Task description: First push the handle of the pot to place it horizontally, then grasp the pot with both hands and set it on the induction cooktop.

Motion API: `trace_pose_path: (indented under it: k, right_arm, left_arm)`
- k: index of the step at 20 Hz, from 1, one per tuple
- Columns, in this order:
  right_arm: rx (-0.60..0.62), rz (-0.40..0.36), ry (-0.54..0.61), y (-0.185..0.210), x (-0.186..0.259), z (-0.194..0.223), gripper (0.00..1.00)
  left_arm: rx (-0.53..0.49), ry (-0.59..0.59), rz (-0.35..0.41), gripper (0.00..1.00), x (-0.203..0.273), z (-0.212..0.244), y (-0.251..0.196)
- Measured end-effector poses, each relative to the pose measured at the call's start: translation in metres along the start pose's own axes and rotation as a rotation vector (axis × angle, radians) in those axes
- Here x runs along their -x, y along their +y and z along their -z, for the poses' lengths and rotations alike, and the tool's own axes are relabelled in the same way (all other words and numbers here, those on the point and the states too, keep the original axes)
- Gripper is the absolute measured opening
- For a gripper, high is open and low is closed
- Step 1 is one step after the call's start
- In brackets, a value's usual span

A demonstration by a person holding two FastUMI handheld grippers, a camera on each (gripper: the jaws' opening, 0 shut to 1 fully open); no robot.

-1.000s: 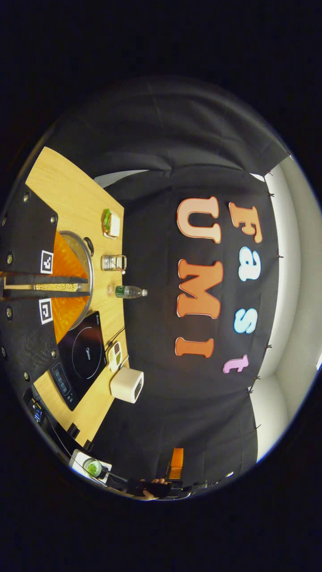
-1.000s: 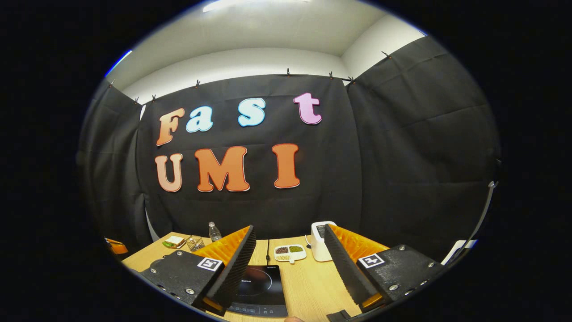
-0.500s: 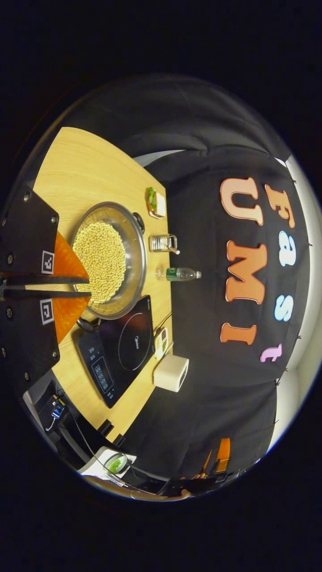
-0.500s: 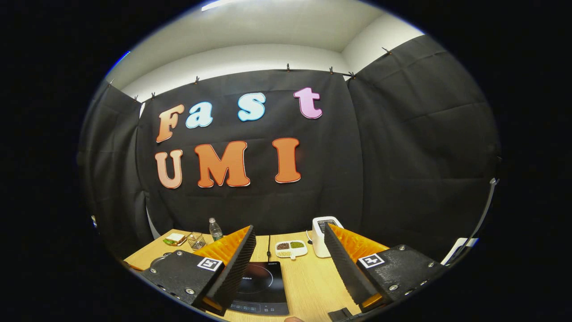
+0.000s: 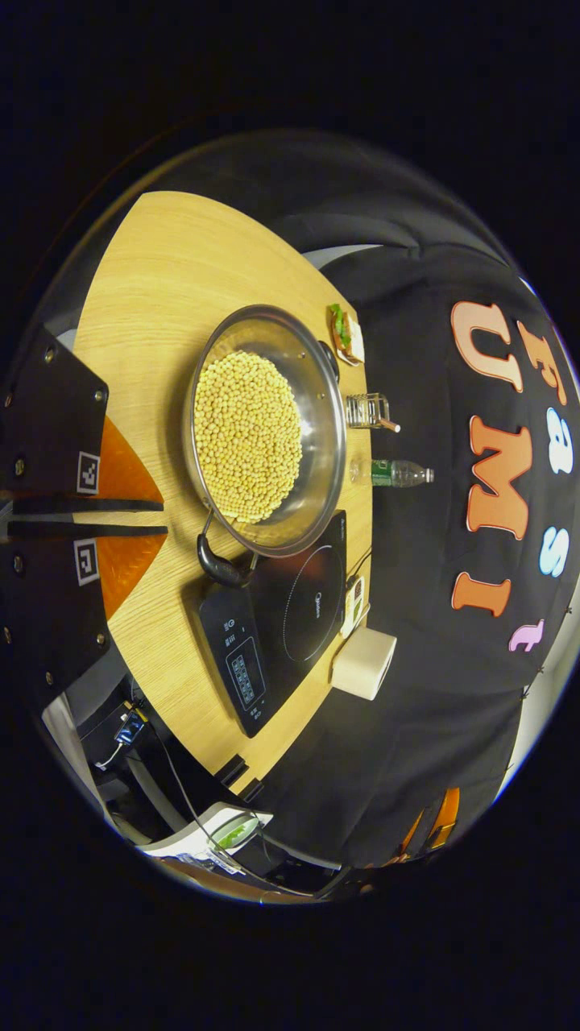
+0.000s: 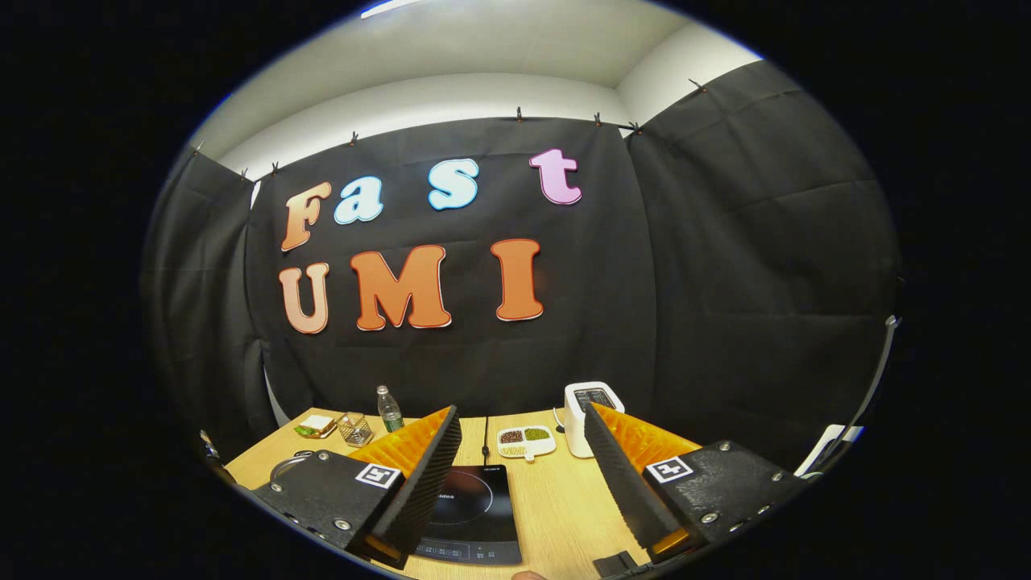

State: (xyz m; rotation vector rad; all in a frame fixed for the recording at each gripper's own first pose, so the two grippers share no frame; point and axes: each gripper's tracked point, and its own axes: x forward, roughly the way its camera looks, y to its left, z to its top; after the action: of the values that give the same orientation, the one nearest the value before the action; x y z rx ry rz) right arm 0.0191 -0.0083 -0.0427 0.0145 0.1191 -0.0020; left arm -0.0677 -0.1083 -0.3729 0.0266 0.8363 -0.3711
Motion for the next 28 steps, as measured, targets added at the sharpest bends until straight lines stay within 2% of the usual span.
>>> trace_pose_path:
  k: [6,22,25,28]
  right_arm:
    - [-0.007,0.009,0.021,-0.008,-0.002,0.009,0.95]
    - [-0.031,0.045,0.048,-0.038,-0.015,0.028,0.95]
    - [-0.027,0.054,0.057,-0.046,-0.020,0.034,0.95]
    - [-0.038,0.063,0.070,-0.051,-0.027,0.041,0.95]
  left_arm:
    - [0.008,0.043,0.004,0.05,-0.028,0.015,-0.004]
    - [-0.028,0.032,-0.006,0.05,-0.078,-0.025,-0.012]
    - [0.028,0.012,0.044,0.02,-0.087,-0.039,-0.021]
    - [0.023,0.031,0.052,0.01,-0.096,-0.039,-0.023]
